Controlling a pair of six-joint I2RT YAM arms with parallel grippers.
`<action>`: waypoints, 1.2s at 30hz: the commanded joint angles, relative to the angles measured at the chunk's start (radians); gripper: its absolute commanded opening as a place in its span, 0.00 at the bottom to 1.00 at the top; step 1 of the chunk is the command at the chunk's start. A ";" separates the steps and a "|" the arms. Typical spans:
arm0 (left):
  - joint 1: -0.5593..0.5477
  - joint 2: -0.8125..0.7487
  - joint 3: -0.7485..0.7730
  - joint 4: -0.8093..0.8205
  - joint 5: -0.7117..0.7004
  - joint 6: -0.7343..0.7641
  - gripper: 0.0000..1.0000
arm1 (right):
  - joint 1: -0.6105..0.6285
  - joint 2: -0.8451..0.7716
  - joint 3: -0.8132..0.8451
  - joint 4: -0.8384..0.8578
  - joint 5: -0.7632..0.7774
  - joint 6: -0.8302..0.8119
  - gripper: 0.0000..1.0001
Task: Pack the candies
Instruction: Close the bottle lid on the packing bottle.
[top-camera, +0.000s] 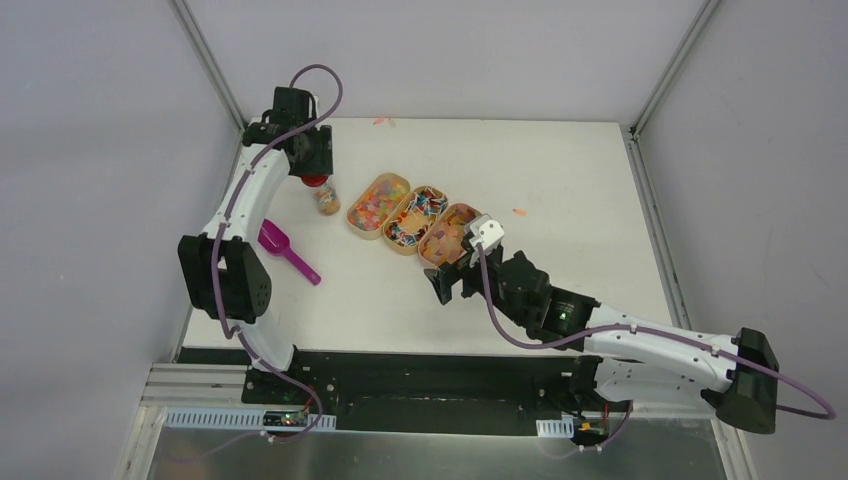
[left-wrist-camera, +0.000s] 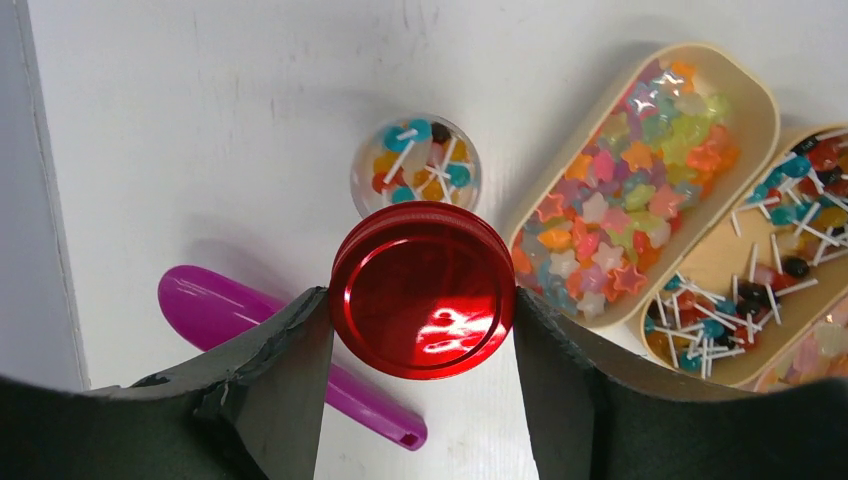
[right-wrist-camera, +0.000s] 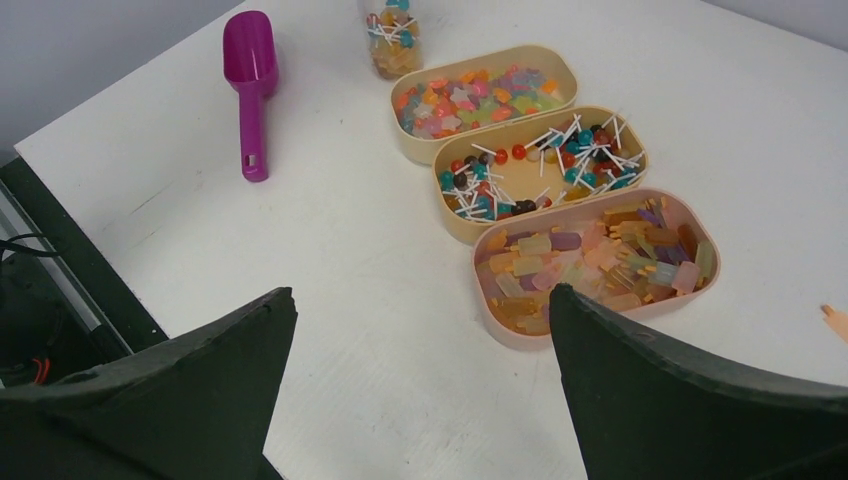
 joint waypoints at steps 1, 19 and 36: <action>0.049 0.059 0.086 -0.003 0.095 0.039 0.58 | -0.002 0.022 0.058 0.098 -0.033 -0.047 0.99; 0.080 0.209 0.149 -0.007 0.126 0.075 0.62 | -0.009 0.044 0.072 0.104 -0.030 -0.055 1.00; 0.086 0.248 0.159 -0.007 0.114 0.075 0.72 | -0.010 0.024 0.060 0.105 -0.024 -0.058 1.00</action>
